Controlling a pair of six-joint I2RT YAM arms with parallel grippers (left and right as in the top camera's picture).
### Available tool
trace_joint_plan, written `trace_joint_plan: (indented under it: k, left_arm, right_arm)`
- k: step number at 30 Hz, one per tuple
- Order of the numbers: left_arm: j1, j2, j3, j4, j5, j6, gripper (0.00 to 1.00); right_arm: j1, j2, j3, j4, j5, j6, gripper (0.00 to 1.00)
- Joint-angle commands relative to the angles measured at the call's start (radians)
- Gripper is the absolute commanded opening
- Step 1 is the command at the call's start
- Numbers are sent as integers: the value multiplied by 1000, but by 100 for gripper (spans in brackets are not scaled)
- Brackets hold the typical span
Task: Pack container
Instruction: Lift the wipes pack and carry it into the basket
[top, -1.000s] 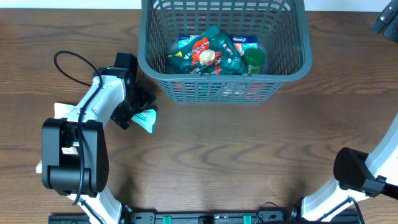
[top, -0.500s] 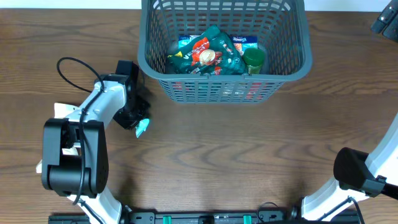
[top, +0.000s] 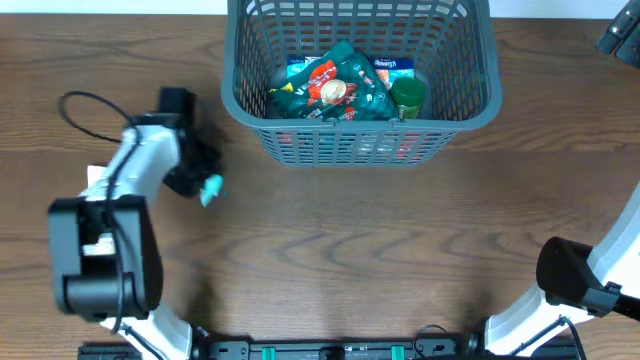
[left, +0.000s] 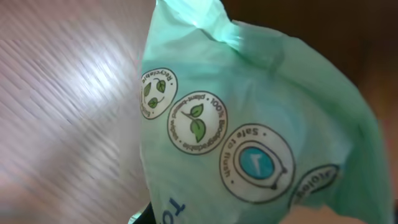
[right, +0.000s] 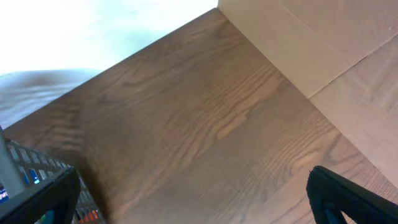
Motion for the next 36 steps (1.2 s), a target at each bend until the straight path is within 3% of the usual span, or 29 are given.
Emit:
trace_joint_plan:
  k: [1,11,17,26,36]
  left_arm:
    - [71,-104,107,5,-13,98,6]
    - [130,-305,340,132,158,409,6]
    - [91,-409,370,317,412,438,6]
    - [-52,-419,370,428,599,519,6]
    - [-253,-335,370,557,613,565,6]
  right_arm:
    - [-5,3,-1,-4,4,13,99]
    - [-5,3,-1,-4,4,13,99]
    - [-5,3,-1,-4,4,13,99]
    - [-5,3,-1,-4,4,13,99]
    - [-5,3,-1,-4,4,13,99]
